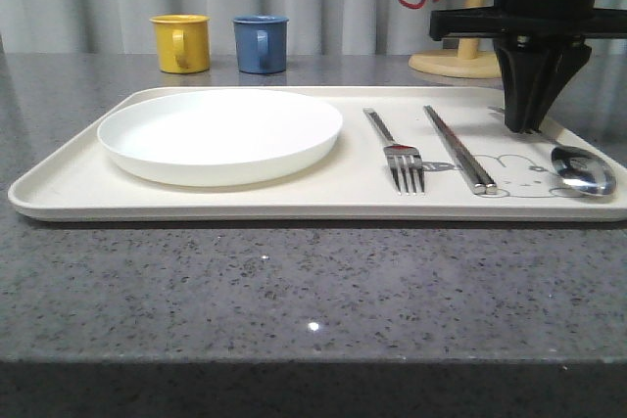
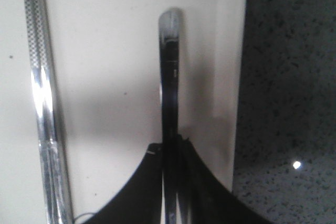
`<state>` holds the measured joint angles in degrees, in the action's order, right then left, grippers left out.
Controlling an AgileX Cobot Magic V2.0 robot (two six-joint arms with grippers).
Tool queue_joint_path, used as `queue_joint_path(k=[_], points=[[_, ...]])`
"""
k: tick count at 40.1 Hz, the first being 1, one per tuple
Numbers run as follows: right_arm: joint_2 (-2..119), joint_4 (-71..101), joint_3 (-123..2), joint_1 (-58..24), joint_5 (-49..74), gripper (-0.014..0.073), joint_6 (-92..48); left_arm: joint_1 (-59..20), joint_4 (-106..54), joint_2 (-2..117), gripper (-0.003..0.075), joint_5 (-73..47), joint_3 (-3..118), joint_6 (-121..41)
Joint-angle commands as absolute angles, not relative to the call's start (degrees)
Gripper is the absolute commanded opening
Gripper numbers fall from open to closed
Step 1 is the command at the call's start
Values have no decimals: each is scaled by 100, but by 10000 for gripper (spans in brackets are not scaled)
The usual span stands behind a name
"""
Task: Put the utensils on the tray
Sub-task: 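Lower the spoon onto the tray beside the chopsticks and release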
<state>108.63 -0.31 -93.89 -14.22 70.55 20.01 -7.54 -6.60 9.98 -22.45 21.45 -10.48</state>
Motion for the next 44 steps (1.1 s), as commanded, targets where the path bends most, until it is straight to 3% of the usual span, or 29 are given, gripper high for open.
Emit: queue_joint_path(k=[1, 16, 27, 31, 38, 44], points=[[10666, -102, -9518, -1405, 7399, 4, 2000, -757, -731, 1059, -18, -1825, 2300, -995], [10682, -31, -9905, -1405, 7635, 330, 2000, -757, -731, 1059, -18, -1825, 2300, -995], [10261, -43, -10622, -1405, 7656, 336, 2000, -757, -731, 1059, -18, -1825, 2300, -995], [9989, -80, -10635, -1405, 7656, 277, 1886, -757, -731, 1059, -18, -1825, 2300, -995], [9456, -95, -10550, -1413, 7603, 27, 1461, -757, -731, 1059, -18, -1825, 2300, -995], [8684, -142, -9871, -1412, 6991, -73, 1233, -757, -731, 1059, -18, -1825, 2300, -995]])
